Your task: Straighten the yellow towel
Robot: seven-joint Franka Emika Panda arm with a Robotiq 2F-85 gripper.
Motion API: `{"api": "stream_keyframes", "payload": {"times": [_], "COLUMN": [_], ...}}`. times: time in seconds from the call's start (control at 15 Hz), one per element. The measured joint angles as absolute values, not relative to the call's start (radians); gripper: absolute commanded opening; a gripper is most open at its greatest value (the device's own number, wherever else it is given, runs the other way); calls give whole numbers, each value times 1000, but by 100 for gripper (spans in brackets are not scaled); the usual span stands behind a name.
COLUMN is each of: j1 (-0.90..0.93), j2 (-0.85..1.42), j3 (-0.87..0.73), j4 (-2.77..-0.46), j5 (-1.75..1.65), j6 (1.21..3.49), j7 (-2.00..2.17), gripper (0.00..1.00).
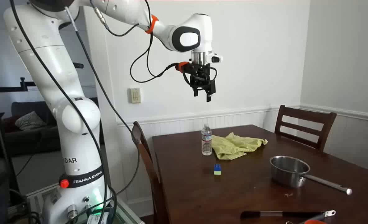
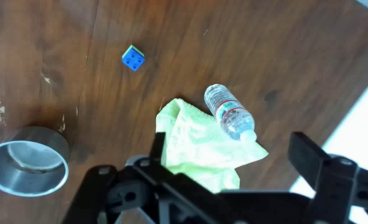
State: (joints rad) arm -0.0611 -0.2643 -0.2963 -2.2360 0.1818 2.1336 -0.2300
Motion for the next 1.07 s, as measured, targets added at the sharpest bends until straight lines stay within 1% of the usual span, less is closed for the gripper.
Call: {"api": "stream_keyframes", "payload": {"times": [0.33,0.53,0.8,1.07], "j1": [-64,-83,-115,-178], "j2": [-264,-225,-24,219], "j3": [-293,-295,-319,-292], "j4": [-2236,-2231,-2152,-2060], "j5": [182,238,446,614], "j6": [2134,2245,2419,2546], "j7": [-230,-194,-195,-170], "gripper": [100,100,100,100]}}
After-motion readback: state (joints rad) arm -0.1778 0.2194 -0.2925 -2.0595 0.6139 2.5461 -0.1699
